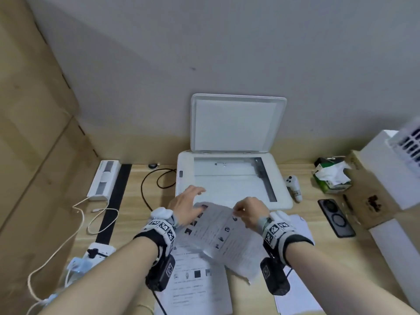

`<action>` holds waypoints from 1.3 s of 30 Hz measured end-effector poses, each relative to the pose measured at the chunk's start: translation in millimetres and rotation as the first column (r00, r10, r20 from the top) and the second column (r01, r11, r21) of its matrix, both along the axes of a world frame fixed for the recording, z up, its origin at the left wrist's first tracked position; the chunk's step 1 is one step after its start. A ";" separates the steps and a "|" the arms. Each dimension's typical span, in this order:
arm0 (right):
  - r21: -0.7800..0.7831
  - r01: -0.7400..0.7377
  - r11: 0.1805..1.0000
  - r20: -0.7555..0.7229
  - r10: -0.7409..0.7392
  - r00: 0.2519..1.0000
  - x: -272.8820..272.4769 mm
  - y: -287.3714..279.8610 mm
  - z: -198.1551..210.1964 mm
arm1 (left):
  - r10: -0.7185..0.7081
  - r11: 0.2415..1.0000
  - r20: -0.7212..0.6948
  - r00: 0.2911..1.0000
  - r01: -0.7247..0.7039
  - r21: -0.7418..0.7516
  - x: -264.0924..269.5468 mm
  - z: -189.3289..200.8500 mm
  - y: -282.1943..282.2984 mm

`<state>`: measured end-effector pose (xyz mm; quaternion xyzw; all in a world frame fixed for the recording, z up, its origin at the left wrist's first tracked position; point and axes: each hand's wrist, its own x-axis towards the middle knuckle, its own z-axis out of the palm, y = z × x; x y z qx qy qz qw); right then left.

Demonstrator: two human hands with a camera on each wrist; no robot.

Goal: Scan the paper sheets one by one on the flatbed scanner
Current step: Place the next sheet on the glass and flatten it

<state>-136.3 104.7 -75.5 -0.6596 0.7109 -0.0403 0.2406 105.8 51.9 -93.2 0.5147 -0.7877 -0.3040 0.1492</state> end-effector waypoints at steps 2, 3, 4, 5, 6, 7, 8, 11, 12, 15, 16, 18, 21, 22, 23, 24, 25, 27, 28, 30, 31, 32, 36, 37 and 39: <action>-0.031 0.002 1.000 0.034 -0.001 0.999 -1.7 -5.6 7.1 | -0.006 1.000 0.023 1.000 0.005 0.018 -5.8 7.9 -7.7; -0.044 0.014 0.999 0.069 -0.011 0.998 -3.8 -6.2 9.4 | 0.025 1.000 -0.008 1.000 -0.025 0.010 -8.8 7.5 -12.8; -0.053 0.039 0.998 0.090 -0.034 0.995 -7.8 -6.7 10.3 | 0.084 0.996 -0.072 0.994 -0.082 0.026 -10.8 8.4 -17.5; -0.059 0.075 0.995 0.098 -0.069 0.993 -14.0 -6.8 10.8 | 0.139 0.990 -0.118 0.983 -0.137 0.027 -13.0 8.1 -23.2; -0.064 0.122 0.990 0.079 -0.117 0.990 -21.7 -7.9 9.9 | 0.197 0.980 -0.150 0.969 -0.192 0.049 -14.9 8.7 -27.9; -0.079 0.160 0.984 0.039 -0.157 0.987 -29.6 -9.5 8.4 | 0.251 0.968 -0.164 0.954 -0.244 0.059 -16.3 6.5 -33.5; -0.101 0.191 0.976 -0.020 -0.194 0.981 -37.7 -12.6 6.3 | 0.294 0.955 -0.170 0.941 -0.284 0.078 -17.4 4.9 -39.1; -0.209 0.221 0.953 -0.059 -0.238 0.969 -54.0 -23.3 -2.6 | 0.358 0.933 -0.190 0.914 -0.342 0.111 -18.3 -4.5 -54.8; -0.226 0.229 0.947 -0.031 -0.242 0.970 -58.5 -29.6 -7.8 | 0.366 0.930 -0.187 0.911 -0.351 0.109 -22.8 -6.3 -60.1; -0.222 0.238 0.946 0.046 -0.234 0.971 -67.5 -48.0 -27.7 | 0.406 0.914 -0.200 0.892 -0.399 0.074 -39.2 -9.4 -69.3; -0.187 0.252 0.950 0.052 -0.246 0.968 -70.0 -55.4 -33.9 | 0.414 0.909 -0.208 0.886 -0.416 0.039 -44.4 -13.6 -71.9; -0.154 0.228 0.961 0.034 -0.225 0.974 -71.9 -61.2 -44.9 | 0.344 0.930 -0.170 0.923 -0.360 -0.074 -48.3 -20.6 -71.1; -0.073 0.094 0.993 -0.072 -0.099 0.992 -78.6 -78.1 -65.0 | 0.012 0.999 0.132 0.991 -0.006 -0.052 -61.4 -39.3 -73.0; -0.046 0.056 0.997 -0.110 -0.060 0.992 -79.8 -84.5 -69.8 | -0.058 0.997 0.228 0.972 0.069 -0.040 -66.0 -46.2 -73.5; -0.038 0.035 0.999 -0.130 -0.040 0.991 -80.1 -91.6 -73.7 | -0.075 0.993 0.312 0.947 0.098 -0.058 -70.5 -53.3 -74.2; -0.049 0.018 0.999 -0.143 -0.024 0.989 -79.8 -98.2 -73.1 | -0.066 0.989 0.391 0.918 0.112 -0.096 -73.6 -57.0 -74.0; -0.056 0.001 0.998 -0.144 -0.009 0.990 -81.8 -106.9 -75.7 | -0.042 0.987 0.458 0.888 0.109 -0.122 -79.4 -61.1 -75.6; -0.083 -0.030 0.996 -0.150 0.017 0.988 -81.2 -120.8 -77.8 | 0.022 0.982 0.530 0.847 0.082 -0.171 -85.0 -64.1 -78.4; -0.089 -0.038 0.995 -0.154 0.024 0.988 -81.3 -126.6 -80.9 | 0.038 0.982 0.541 0.840 0.070 -0.177 -87.8 -66.1 -81.8; -0.109 -0.028 0.994 -0.142 0.013 0.990 -78.0 -133.5 -86.5 | 0.061 0.983 0.537 0.842 0.043 -0.179 -88.7 -67.3 -89.5; -0.115 -0.018 0.993 -0.136 0.002 0.991 -75.6 -134.0 -87.9 | 0.068 0.982 0.543 0.837 0.040 -0.185 -88.0 -66.7 -91.9; -0.113 -0.009 0.994 -0.129 -0.005 0.992 -74.5 -134.8 -90.5 | 0.071 0.982 0.552 0.831 0.040 -0.185 -88.0 -67.0 -94.7; -0.132 -0.009 0.991 -0.139 -0.009 0.990 -69.7 -134.2 -92.9 | 0.078 0.983 0.591 0.803 0.036 -0.179 -87.1 -63.4 -95.0; -0.134 -0.012 0.991 -0.141 -0.007 0.990 -68.0 -133.3 -93.3 | 0.079 0.984 0.597 0.798 0.032 -0.173 -86.1 -62.2 -93.7; -0.148 -0.015 0.989 -0.146 -0.007 0.989 -64.8 -131.6 -93.8 | 0.084 0.986 0.600 0.796 0.022 -0.167 -83.8 -61.0 -91.0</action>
